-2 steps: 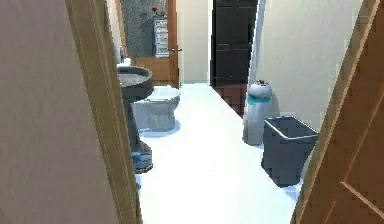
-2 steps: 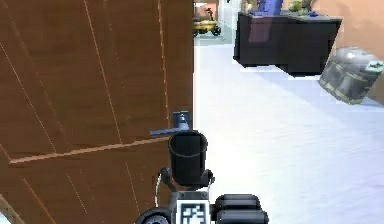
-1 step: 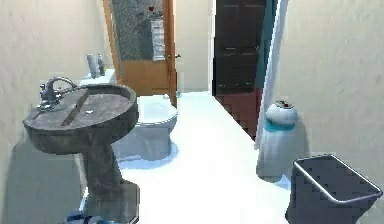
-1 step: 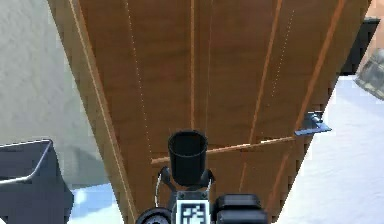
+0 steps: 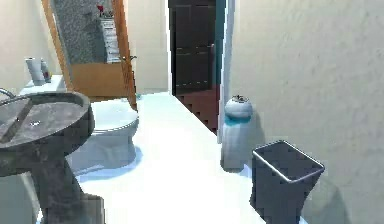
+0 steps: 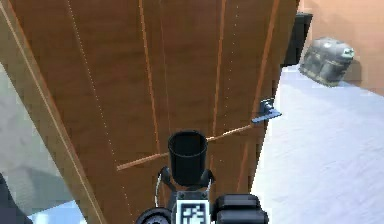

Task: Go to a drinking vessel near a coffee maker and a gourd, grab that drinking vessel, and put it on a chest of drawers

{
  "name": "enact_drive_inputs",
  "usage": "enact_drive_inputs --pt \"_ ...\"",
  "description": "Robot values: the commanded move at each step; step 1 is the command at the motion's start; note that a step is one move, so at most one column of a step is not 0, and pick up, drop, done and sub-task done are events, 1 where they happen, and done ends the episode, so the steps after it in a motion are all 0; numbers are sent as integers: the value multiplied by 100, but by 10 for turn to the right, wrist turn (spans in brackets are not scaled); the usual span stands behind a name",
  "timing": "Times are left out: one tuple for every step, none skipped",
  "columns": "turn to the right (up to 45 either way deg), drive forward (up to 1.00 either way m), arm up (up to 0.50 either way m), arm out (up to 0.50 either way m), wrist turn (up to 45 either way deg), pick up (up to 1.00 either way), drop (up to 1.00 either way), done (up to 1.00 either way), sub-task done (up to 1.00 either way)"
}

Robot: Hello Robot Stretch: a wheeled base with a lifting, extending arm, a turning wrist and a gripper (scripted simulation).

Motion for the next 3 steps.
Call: enact_drive_inputs --pt "0 100 0 0 0 0 0 0 0" --pt "30 0 0 0 0 0 0 0 0" --pt "0 65 0 0 0 0 0 0 0"
